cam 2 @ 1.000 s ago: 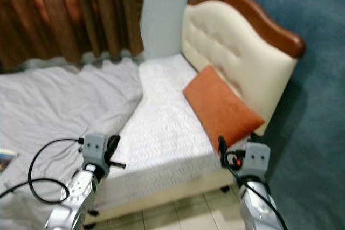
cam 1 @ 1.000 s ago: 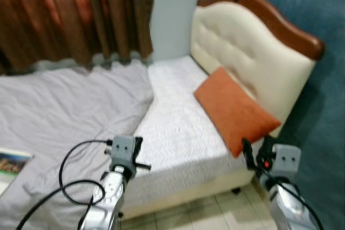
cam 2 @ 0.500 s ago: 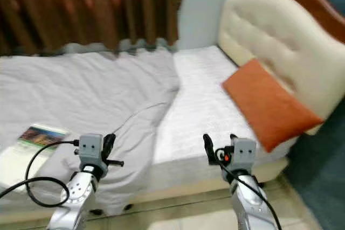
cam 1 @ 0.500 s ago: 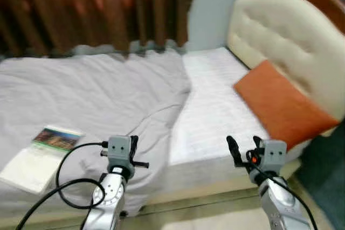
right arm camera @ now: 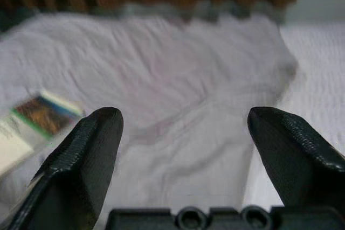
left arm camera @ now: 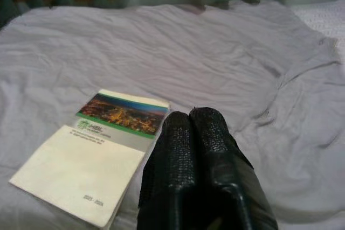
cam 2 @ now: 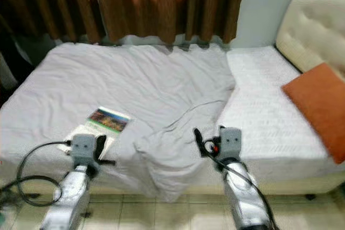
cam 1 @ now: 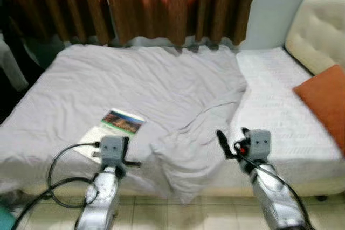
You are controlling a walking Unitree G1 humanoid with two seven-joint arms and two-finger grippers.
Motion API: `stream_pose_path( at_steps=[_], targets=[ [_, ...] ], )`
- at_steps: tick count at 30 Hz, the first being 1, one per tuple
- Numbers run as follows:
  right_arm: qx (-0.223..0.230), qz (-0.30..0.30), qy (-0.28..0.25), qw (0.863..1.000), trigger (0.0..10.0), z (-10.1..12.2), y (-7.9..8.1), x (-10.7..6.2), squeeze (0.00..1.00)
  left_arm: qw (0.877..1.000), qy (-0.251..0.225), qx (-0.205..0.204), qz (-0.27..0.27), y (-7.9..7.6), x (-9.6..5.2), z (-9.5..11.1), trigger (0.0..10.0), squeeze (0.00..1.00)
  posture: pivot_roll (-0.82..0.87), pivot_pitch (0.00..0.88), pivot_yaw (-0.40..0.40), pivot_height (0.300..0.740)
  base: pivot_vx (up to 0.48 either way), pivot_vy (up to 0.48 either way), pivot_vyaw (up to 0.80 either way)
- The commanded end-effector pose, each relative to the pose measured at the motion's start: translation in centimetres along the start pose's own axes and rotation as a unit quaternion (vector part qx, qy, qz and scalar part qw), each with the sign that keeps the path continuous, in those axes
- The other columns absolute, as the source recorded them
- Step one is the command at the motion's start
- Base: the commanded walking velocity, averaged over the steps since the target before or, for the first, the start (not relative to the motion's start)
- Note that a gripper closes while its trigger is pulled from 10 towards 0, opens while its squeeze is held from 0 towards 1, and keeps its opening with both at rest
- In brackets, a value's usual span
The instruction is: Clean up the room
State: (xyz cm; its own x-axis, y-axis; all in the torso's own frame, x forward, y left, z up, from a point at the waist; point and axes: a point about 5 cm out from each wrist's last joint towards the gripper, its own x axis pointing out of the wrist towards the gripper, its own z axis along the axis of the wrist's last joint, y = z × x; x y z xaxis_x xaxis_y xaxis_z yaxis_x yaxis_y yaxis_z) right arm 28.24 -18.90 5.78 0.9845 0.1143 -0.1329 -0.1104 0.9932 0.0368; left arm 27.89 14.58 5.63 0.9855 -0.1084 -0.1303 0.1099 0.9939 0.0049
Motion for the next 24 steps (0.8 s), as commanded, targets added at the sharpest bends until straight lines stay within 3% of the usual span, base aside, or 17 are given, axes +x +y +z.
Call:
stream_pose_path(
  at_steps=[1,7,8,9,10,13,14,17,21,22,23,24],
  targets=[
    [-0.002,0.001,-0.011,1.0,10.0,0.57,0.03,0.38,0.0,1.0,0.005,0.007,-0.004,0.25,0.38,0.12,10.0,0.0,0.05,0.004,-0.027,0.74,0.0,0.446,0.0],
    [-0.002,0.001,-0.013,1.0,10.0,0.57,0.03,0.48,0.0,1.0,0.004,0.026,-0.01,0.04,0.54,0.09,10.0,0.0,0.05,0.0,-0.025,0.74,0.0,0.421,0.0],
    [-0.002,0.001,-0.014,1.0,10.0,0.56,0.03,0.49,0.0,0.999,0.007,0.035,-0.009,-0.03,0.57,-0.02,10.0,0.2,0.05,0.0,-0.025,0.74,0.0,0.0,0.0],
    [-0.003,0.001,-0.015,1.0,10.0,0.54,0.03,0.48,0.0,0.999,0.003,0.035,-0.01,-0.09,0.55,0.02,10.0,0.2,0.05,0.0,-0.024,0.74,0.0,0.0,0.0],
    [-0.004,0.0,-0.016,1.0,10.0,0.52,0.02,0.47,0.0,0.999,-0.004,0.035,-0.011,-0.11,0.52,0.15,10.0,1.0,0.05,0.0,-0.024,0.74,0.0,0.0,0.0],
    [-0.003,-0.001,-0.02,1.0,10.0,0.54,0.09,0.45,0.0,0.999,0.001,0.034,-0.016,-0.23,0.62,0.09,10.0,1.0,0.05,0.0,-0.023,0.74,0.0,0.0,0.0],
    [0.006,-0.006,-0.025,1.0,10.0,0.6,0.04,0.43,1.0,0.999,0.002,0.035,-0.016,-0.24,0.64,0.08,10.0,1.0,0.05,0.0,-0.024,0.74,0.0,0.0,0.0],
    [0.023,0.005,-0.034,0.999,10.0,0.74,0.2,0.37,1.0,0.999,-0.002,0.038,-0.017,-0.22,0.64,0.15,10.0,1.0,0.05,0.0,-0.025,0.74,0.0,0.0,0.0],
    [0.007,0.005,-0.028,1.0,10.0,0.62,0.33,0.41,1.0,0.999,-0.001,0.038,-0.014,-0.1,0.73,0.16,10.0,1.0,0.05,0.0,-0.026,0.74,0.0,0.0,0.0],
    [-0.001,0.002,-0.026,1.0,10.0,0.63,0.32,0.55,0.0,1.0,0.003,0.025,-0.019,-0.08,0.78,0.1,10.0,1.0,0.05,0.0,-0.027,0.74,0.0,0.0,0.0],
    [-0.003,0.002,-0.026,1.0,10.0,0.62,0.34,0.6,0.0,1.0,0.0,0.016,-0.024,-0.11,0.77,0.18,10.0,0.05,0.05,0.0,-0.027,0.74,0.0,0.0,0.0],
    [-0.003,0.003,-0.026,1.0,10.0,0.63,0.37,0.63,0.0,1.0,-0.003,0.013,-0.026,-0.1,0.75,0.26,10.0,0.0,0.05,0.002,-0.027,0.74,0.0,0.0,0.0]
  ],
)
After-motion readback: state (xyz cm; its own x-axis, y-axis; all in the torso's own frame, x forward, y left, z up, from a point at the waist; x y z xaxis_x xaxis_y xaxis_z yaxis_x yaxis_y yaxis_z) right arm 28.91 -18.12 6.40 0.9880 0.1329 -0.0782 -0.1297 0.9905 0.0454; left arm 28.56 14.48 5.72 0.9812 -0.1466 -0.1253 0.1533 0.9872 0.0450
